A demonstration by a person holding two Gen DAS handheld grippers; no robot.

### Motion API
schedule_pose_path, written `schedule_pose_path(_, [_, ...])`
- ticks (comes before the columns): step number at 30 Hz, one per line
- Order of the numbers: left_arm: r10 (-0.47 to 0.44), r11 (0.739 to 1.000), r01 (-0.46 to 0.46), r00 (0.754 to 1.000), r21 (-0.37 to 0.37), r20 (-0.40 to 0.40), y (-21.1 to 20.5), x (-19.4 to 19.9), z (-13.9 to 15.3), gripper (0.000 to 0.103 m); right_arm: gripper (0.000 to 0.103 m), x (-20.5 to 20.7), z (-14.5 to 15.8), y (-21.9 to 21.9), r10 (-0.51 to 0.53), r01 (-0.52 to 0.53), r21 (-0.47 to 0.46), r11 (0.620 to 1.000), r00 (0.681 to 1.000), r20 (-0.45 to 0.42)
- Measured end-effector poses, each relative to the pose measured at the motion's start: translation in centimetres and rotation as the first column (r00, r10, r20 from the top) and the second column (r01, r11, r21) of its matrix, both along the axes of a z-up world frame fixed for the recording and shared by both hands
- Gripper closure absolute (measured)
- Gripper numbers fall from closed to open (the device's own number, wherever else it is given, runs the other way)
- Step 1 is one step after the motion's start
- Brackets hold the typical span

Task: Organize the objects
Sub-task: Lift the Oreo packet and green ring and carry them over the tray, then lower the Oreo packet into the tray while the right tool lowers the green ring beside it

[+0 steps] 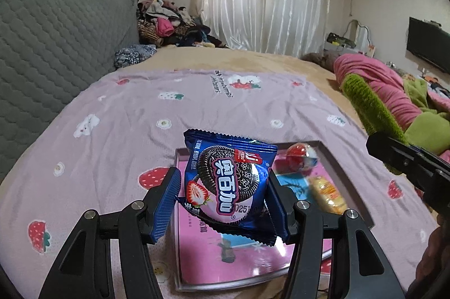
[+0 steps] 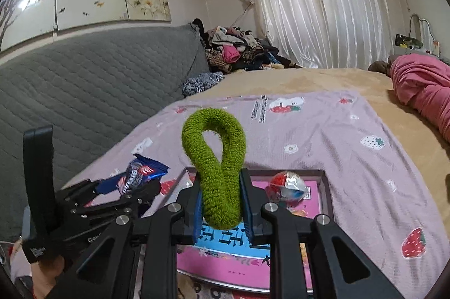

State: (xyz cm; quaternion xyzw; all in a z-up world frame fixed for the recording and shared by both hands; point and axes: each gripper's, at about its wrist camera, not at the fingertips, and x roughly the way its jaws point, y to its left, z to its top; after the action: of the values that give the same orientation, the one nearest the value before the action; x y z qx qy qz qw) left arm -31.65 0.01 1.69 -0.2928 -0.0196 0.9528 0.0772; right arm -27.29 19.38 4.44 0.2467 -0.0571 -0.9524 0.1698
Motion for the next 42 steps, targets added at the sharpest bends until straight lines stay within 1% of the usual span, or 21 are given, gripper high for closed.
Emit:
schedule_pose_path(4, [0.017,1.0,-0.017,0.999,0.007,0.035,-0.6,-0.7,-1.3,0.043,0.08,-0.6,-1.9,-0.3,-0.001,0.0,0.015,1.0,1.0,0.026])
schedule_pose_path(8, [0.018,1.0,-0.018,0.997,-0.006,0.069,-0.6,-1.1,-2.5,0.043,0.08,-1.1,-3.5,-0.8,-0.003,-0.001,0.066,0.998,0.998,0.061])
schedule_pose_path(10, [0.025,0.999,-0.023,0.997,-0.024,0.078,-0.5,-1.1,-2.9,0.043,0.08,-1.3,-4.0,-0.9,-0.003,-0.003,0.072,0.997,0.997,0.078])
schedule_pose_path(12, [0.043,0.998,-0.039,0.996,-0.058,0.072,-0.3,-0.9,-3.2,0.043,0.08,-1.3,-4.5,-0.9,0.002,-0.008,0.073,0.997,0.996,0.086])
schedule_pose_path(13, [0.037,0.998,-0.033,0.996,-0.053,0.075,-0.3,-1.0,-3.3,0.043,0.08,-1.3,-4.6,-0.9,-0.002,-0.005,0.079,0.997,0.996,0.087])
schedule_pose_path(15, [0.011,1.0,-0.011,0.995,-0.002,0.095,-0.7,-1.0,-3.5,0.043,0.08,-1.3,-4.9,-1.1,0.0,-0.009,0.089,0.996,0.996,0.094])
schedule_pose_path(16, [0.01,1.0,-0.01,0.995,0.004,0.102,-0.7,-1.0,-3.7,0.043,0.08,-1.3,-5.1,-1.2,0.0,-0.01,0.094,0.995,0.995,0.101])
schedule_pose_path(19, [0.039,0.999,-0.034,0.993,-0.043,0.109,-0.6,-1.2,-4.2,0.043,0.08,-1.5,-5.8,-1.6,0.009,-0.023,0.107,0.994,0.992,0.127])
schedule_pose_path(22, [0.02,1.0,-0.02,0.987,-0.003,0.16,-0.9,-1.5,-5.2,0.043,0.08,-1.8,-6.6,-1.7,0.012,-0.03,0.115,0.993,0.988,0.152])
schedule_pose_path(23, [0.018,1.0,-0.018,0.986,-0.002,0.168,-0.8,-1.5,-5.4,0.043,0.08,-1.9,-6.8,-1.6,0.012,-0.031,0.114,0.993,0.987,0.158])
schedule_pose_path(31, [0.009,1.0,-0.005,0.977,-0.019,0.213,0.2,-1.6,-6.5,0.043,0.079,-2.9,-8.2,-1.3,0.01,-0.038,0.13,0.991,0.978,0.21])
schedule_pose_path(42, [-0.011,0.999,0.021,0.961,-0.032,0.277,0.8,-1.9,-7.8,0.043,0.079,-3.5,-9.5,-1.6,0.001,-0.042,0.159,0.986,0.968,0.251])
